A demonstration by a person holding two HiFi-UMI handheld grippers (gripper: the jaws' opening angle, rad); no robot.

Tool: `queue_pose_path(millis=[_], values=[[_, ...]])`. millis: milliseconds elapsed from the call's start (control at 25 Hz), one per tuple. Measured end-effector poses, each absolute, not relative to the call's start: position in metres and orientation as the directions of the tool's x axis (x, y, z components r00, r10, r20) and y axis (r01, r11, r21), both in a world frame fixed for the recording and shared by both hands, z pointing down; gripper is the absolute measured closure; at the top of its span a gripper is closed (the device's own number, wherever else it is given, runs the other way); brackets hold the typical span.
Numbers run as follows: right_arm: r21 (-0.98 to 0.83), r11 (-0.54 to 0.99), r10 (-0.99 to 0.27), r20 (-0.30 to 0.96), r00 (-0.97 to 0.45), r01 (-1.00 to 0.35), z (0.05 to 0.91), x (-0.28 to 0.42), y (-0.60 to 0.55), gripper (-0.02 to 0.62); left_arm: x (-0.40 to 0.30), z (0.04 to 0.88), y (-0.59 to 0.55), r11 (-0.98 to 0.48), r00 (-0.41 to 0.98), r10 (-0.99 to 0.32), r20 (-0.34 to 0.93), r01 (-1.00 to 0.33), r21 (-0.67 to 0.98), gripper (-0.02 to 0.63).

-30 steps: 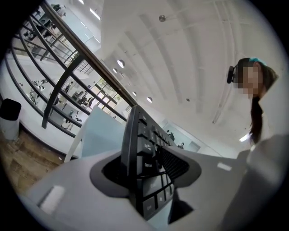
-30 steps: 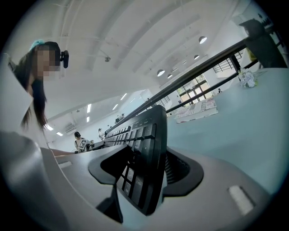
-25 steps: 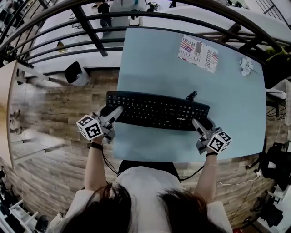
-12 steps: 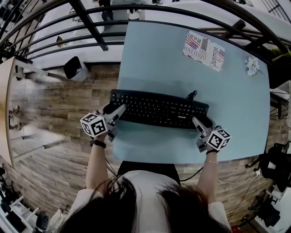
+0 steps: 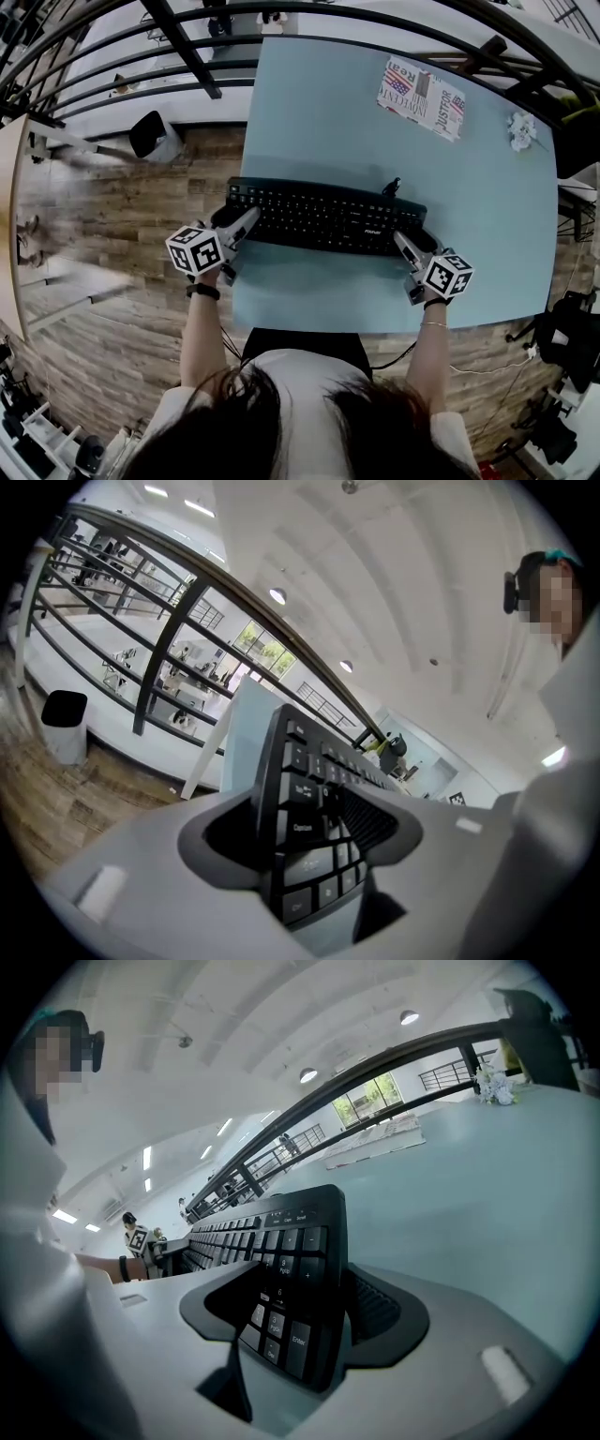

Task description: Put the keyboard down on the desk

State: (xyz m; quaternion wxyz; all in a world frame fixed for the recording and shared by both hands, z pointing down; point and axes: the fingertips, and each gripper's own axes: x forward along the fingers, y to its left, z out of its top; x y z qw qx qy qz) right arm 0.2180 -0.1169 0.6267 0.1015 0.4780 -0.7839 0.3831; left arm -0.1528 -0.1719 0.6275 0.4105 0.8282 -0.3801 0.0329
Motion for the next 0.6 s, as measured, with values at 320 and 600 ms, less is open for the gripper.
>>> queue_pose_path(millis=[320,600], values=[[-0.457,0.232,-0.658,0.576,-0.485,-0.858,0.634,0.218,-0.118,0.337,-0.157,0.642,-0.169,-0.332,0.656,-0.609,0.446,-0.722,0.608,0.293],[-0.413,0.217,-0.666,0.6,-0.443,-0.885,0.635,0.219,-0.118,0.326,-0.159,0.646,-0.167,-0.315,0.648,-0.628,0.432,-0.719,0.619,0.291]])
